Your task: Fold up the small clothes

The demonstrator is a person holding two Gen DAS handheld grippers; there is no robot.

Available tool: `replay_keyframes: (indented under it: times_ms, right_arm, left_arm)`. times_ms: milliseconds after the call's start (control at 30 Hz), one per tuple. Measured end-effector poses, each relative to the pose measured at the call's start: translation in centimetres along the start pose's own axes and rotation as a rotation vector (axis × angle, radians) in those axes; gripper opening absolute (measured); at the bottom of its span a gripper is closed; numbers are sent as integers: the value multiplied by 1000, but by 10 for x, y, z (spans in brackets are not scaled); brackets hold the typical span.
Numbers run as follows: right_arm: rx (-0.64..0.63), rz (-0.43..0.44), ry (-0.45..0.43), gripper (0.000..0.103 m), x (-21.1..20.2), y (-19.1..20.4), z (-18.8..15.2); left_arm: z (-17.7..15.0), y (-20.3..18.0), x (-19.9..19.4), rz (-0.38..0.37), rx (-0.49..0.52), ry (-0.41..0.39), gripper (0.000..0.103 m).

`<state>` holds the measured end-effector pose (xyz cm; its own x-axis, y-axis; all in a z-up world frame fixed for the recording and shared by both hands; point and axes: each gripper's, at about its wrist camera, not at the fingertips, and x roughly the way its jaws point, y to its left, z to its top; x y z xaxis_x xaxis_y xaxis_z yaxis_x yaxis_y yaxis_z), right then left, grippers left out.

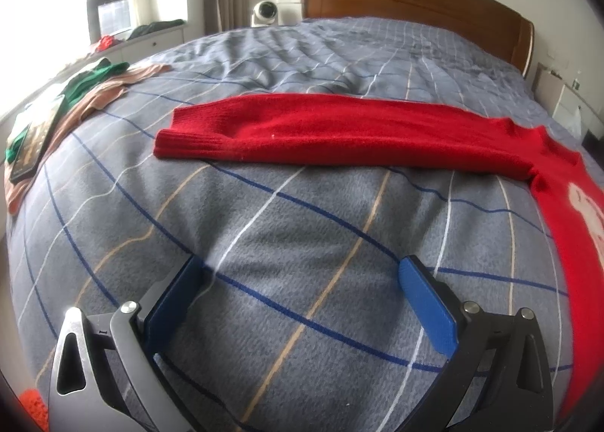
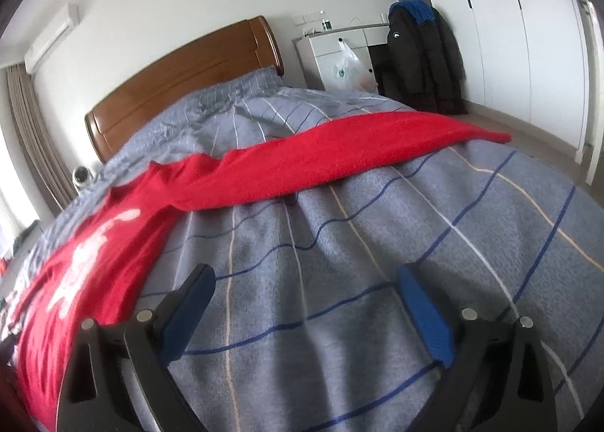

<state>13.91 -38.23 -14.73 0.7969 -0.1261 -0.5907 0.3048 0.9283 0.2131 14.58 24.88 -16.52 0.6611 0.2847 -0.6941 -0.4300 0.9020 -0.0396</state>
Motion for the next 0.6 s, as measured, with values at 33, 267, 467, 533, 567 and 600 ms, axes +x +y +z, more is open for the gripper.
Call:
replay_keyframes:
  times_ms: [33,267,467,533,567,600]
  right_arm:
    - [0,1,-2,97,0,-1,-1]
    - [8,12,-2,97,-1,-3,-3]
    - [7,20,-1,98,-1,-5,-4]
    - [5,17,-1,98,-1,-6,-4]
    - [5,18,-3,98,-1,-5,-4]
    - [5,18,-5,98,-1,-6,-4]
  left_arm:
    - [0,-1,0,3,2,2,103]
    - [0,0,-1,1,3,4,103]
    - [2,1,0,-11,2,12,103]
    - [3,2,1,-16,-4,20,103]
    - [4,3,1,-18,-6,26,103]
    - [5,3,2,-19,-6,32,103]
